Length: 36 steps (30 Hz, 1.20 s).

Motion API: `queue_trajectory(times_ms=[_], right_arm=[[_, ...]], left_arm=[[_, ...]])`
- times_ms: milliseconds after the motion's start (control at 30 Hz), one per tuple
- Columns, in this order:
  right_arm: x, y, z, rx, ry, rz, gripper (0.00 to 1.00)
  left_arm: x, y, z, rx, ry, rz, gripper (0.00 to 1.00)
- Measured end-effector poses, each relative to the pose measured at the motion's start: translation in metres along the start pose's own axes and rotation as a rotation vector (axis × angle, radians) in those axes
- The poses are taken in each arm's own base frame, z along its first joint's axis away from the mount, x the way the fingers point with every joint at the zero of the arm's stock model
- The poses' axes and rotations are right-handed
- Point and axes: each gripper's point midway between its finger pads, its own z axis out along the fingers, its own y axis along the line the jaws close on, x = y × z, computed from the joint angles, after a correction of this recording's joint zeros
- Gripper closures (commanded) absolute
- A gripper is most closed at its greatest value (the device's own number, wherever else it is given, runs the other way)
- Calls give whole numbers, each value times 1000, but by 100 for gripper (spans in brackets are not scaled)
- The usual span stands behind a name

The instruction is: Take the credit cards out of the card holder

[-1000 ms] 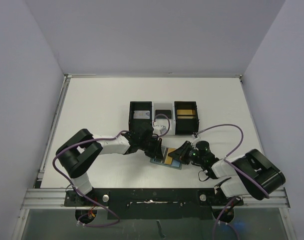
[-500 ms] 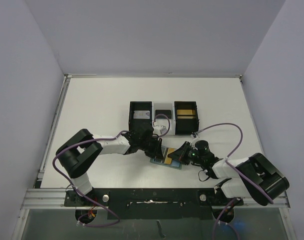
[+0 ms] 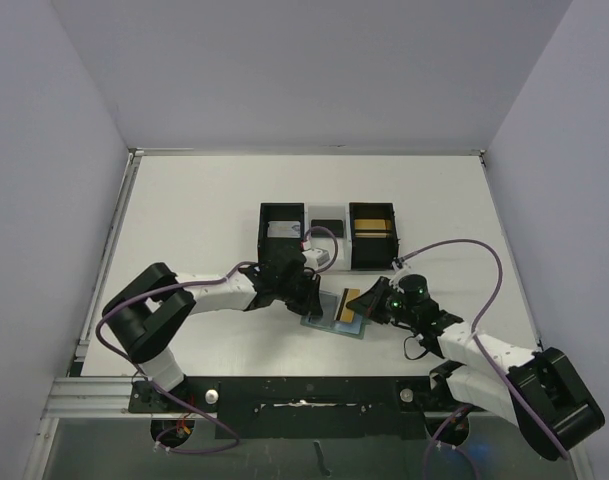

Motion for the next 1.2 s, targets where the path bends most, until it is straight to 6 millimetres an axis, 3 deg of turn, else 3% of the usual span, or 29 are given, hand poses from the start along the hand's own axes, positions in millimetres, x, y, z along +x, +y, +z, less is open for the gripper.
queue_trajectory(times_ms=[333, 467, 667, 833, 1000, 1200], right_arm=[[-8, 8, -11, -13, -18, -57, 100], [-21, 22, -18, -34, -62, -114, 100], [-54, 43, -32, -26, -184, -241, 100], [-87, 50, -49, 44, -318, -357, 100], [-112, 46, -63, 143, -415, -439, 100], [-135, 46, -79, 258, -478, -496, 100]], left_arm=[[-11, 0, -20, -42, -77, 16, 94], [-28, -7, -40, -44, -163, 41, 85], [-58, -6, -81, -83, -314, 67, 62], [-78, 12, -125, -177, -421, 59, 30], [-92, 37, -155, -286, -442, 44, 28], [-100, 75, -175, -381, -435, -25, 28]])
